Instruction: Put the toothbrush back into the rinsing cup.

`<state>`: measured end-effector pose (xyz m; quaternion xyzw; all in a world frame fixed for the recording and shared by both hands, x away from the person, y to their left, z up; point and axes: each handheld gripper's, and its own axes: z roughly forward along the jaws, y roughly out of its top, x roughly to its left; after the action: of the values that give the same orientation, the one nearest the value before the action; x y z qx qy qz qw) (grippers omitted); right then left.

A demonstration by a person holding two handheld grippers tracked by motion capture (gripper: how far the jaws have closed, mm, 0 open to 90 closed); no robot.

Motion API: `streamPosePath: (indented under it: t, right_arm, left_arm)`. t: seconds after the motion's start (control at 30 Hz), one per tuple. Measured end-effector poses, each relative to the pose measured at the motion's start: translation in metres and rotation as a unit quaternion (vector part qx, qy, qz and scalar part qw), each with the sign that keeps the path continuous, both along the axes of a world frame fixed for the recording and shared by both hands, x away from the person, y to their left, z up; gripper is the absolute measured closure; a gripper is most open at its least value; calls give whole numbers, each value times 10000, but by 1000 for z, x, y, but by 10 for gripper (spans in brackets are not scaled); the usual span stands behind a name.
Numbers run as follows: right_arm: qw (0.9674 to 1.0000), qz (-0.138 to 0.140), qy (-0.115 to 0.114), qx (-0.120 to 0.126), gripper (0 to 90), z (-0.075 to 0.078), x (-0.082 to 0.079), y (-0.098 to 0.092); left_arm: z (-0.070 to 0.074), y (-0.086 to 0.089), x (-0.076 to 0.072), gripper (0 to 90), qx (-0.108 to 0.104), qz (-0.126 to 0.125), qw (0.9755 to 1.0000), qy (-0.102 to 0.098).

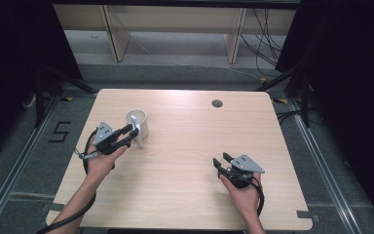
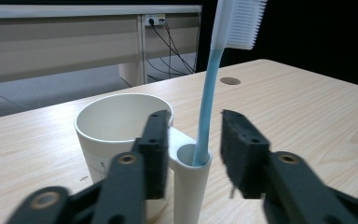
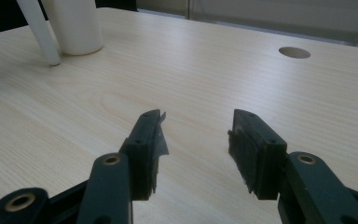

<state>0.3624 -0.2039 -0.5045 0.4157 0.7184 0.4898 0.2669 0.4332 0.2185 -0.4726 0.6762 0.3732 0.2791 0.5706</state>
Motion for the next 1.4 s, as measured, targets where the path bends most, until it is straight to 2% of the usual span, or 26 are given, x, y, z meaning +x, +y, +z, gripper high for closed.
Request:
streamPosePath:
  t: [0.07,0.17,0.2,0.4,0.57,0.67,0.87,1.1,1.4]
  right_arm:
    - [10000,10,-46,41,535,-1,1,0]
    - [10000,-37,-33,-65,535,1,0,-2]
    - [9999,-39,-103,-87,535,1,0,-1]
    - [9999,-36,-90,-107,535,1,0,-2]
    - [10000,-30,-84,5,535,0,1,-2]
    - [9999,-55,-88,-91,534,2,0,-4]
    - [10000,-43,-29,-19,534,1,0,-4]
    - [9998,-80,-146,-56,534,1,1,-6]
    - [9999,-119,-70,-57,533,2,0,-4]
  left_arm:
    - [1,1,-2,540,10,-11,10000,33]
    - [3,2,-7,472,14,-11,10000,29]
    - [4,3,-8,449,49,-11,10000,34]
    - [9,9,-17,380,108,-13,9999,33]
    - [11,15,-25,360,131,-18,9999,79]
    - [12,19,-31,348,112,18,9999,93]
    - [14,27,-43,336,129,47,9999,78]
    - [10,33,-55,333,239,11,9996,147]
    - [4,44,-68,340,255,100,9995,167]
